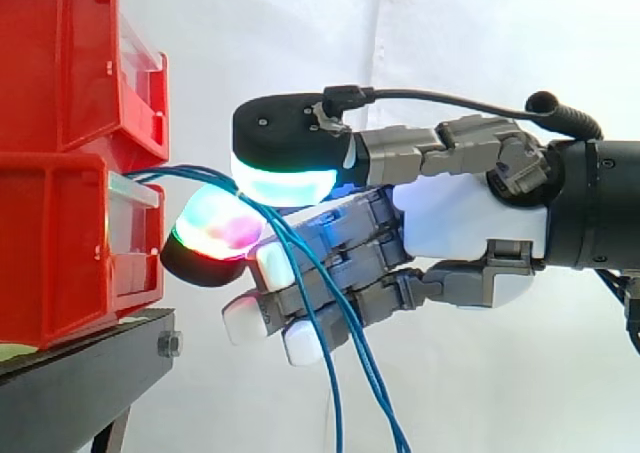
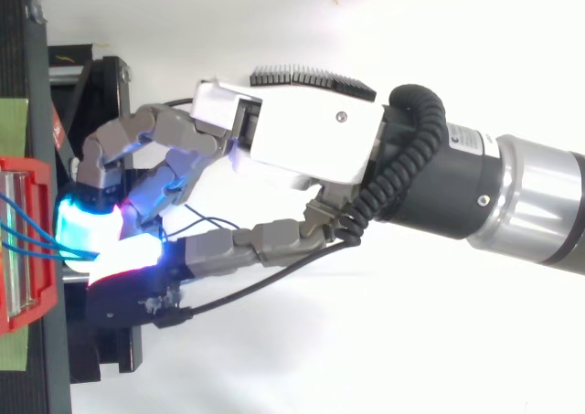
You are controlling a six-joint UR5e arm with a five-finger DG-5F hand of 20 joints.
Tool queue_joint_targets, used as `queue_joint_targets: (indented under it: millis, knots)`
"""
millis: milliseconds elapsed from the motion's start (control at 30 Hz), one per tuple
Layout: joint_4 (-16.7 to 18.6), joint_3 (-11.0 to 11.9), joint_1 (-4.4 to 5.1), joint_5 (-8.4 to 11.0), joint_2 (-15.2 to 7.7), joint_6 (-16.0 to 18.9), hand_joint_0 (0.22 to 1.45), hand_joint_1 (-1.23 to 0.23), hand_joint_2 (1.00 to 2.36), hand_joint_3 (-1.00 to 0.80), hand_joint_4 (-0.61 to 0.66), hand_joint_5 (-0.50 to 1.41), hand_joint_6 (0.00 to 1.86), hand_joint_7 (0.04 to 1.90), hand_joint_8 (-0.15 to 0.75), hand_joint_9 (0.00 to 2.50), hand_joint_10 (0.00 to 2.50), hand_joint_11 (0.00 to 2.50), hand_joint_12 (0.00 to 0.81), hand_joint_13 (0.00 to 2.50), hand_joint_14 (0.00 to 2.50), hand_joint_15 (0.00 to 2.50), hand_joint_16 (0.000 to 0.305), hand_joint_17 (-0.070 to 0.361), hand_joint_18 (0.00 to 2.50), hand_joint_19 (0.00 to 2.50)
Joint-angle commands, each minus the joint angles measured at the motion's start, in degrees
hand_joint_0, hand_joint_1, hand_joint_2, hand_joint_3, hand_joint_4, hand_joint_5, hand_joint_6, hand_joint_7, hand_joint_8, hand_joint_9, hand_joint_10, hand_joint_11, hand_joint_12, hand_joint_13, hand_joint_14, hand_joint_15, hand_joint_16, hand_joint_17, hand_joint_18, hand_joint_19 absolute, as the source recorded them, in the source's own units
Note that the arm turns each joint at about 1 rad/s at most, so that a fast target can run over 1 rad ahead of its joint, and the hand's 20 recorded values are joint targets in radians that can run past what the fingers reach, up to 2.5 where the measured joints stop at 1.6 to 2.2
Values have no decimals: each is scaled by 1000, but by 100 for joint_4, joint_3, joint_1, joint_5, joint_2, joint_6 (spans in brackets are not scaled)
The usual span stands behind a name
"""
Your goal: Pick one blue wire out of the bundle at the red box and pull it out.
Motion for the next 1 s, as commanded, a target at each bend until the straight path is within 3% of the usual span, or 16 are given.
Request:
queue_joint_targets:
  millis: [0, 300, 567, 633, 767, 900, 967]
  knots:
    - [-222, -2, 21, -97, 41, 117, 665, -803, 1011, 8, 2, -170, 952, 943, 406, 1021, 6, 866, 434, 920, 10, 416, 52, 117, 917, 469]
    - [-1233, -2, 21, -378, 339, 152, 661, -810, 1012, 4, 47, -171, 942, 1048, 408, 1052, 8, 840, 432, 947, 11, 421, 52, 116, 930, 482]
    - [-1356, -2, -15, -519, 436, 170, 621, -784, 1002, -68, 219, -153, 912, 1084, 429, 1035, 8, 609, 464, 939, 9, 389, 60, 134, 933, 484]
    - [-1356, -2, -32, -545, 436, 179, 622, -776, 1004, -88, 220, -155, 904, 1120, 428, 1015, 8, 617, 463, 931, 11, 386, 59, 132, 923, 482]
    - [-1356, -2, -67, -598, 471, 179, 689, -832, 1017, -160, 97, -180, 913, 1100, 395, 980, 13, 807, 412, 893, 12, 425, 47, 106, 867, 489]
    - [-1364, -2, -85, -650, 498, 179, 726, -867, 1016, -225, 110, -186, 921, 1035, 395, 980, 11, 838, 411, 902, 14, 425, 47, 105, 884, 463]
    - [-1364, -2, -102, -677, 515, 179, 703, -882, 1015, -287, 193, -182, 912, 972, 391, 983, 10, 804, 407, 905, 12, 420, 46, 105, 889, 465]
